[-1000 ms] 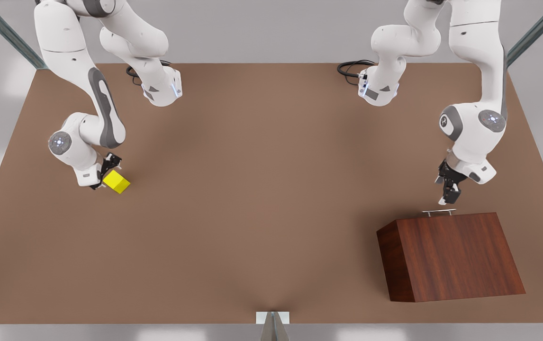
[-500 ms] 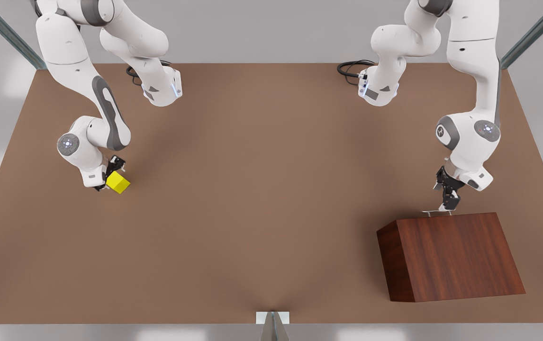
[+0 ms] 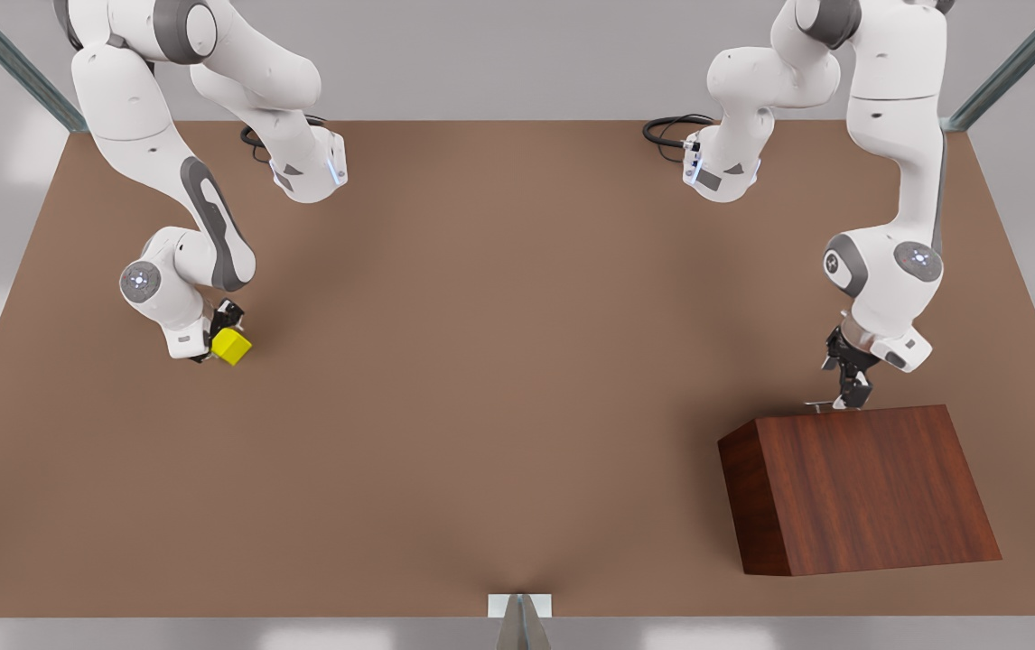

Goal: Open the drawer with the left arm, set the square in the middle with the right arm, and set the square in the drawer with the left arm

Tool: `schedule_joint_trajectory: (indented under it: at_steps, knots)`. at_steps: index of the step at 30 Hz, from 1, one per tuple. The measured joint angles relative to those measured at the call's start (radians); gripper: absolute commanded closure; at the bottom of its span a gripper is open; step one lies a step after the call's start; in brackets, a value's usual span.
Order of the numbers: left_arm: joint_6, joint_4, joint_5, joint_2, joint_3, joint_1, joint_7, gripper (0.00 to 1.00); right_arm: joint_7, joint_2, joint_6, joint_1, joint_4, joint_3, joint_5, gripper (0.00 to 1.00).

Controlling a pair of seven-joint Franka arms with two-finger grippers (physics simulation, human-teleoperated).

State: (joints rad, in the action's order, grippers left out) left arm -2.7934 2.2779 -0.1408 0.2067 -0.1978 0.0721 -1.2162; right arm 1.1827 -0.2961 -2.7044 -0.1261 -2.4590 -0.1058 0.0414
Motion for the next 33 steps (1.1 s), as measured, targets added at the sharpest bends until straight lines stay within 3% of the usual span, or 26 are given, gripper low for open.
schedule_joint_trajectory:
  at_steps: [2,15,18,21,26,30,33]
  knots:
    - [0.004,0.000,-0.002,0.002,0.000,0.000,0.000,0.00,0.001,0.002,0.000,-0.001,0.000,0.000,0.000,0.43]
    - [0.101,0.011,-0.011,-0.039,0.000,0.000,-0.027,0.00,-0.066,0.078,0.017,0.054,0.005,0.015,-0.005,0.44]
    - [0.095,0.043,-0.011,-0.053,-0.001,0.000,-0.030,0.00,-0.255,0.095,0.017,0.118,0.022,0.099,-0.004,0.44]
    - [0.100,0.048,-0.011,-0.056,-0.004,0.001,-0.029,0.00,-0.514,0.106,0.072,0.144,0.073,0.269,-0.005,0.44]
    - [0.101,0.090,-0.011,-0.093,-0.026,-0.004,-0.031,0.00,-0.908,0.021,0.074,0.418,0.228,0.277,-0.007,0.44]
    - [0.101,0.124,-0.011,-0.125,-0.027,0.003,-0.034,0.00,-1.182,-0.224,0.128,0.701,0.579,0.273,-0.008,0.44]
    - [0.101,0.147,-0.012,-0.144,-0.029,0.004,-0.035,0.00,-1.250,-0.304,0.138,0.859,0.703,0.249,-0.006,0.44]
